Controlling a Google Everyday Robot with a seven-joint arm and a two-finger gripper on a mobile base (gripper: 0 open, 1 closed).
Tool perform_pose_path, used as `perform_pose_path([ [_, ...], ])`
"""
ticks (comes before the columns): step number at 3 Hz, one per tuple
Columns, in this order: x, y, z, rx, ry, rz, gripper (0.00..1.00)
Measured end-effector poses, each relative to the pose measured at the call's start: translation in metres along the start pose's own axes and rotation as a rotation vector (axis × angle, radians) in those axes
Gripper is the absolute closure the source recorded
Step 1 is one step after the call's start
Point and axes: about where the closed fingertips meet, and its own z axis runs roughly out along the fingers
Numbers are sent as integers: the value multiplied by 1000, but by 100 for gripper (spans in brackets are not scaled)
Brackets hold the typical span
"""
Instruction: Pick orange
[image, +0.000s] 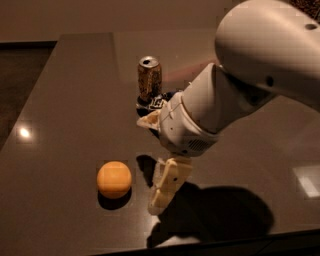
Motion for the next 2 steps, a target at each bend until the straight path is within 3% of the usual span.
perform_pose_path([
  [1, -21, 5, 36, -65, -58, -64, 0],
  [2, -29, 10, 54, -108, -87, -86, 0],
])
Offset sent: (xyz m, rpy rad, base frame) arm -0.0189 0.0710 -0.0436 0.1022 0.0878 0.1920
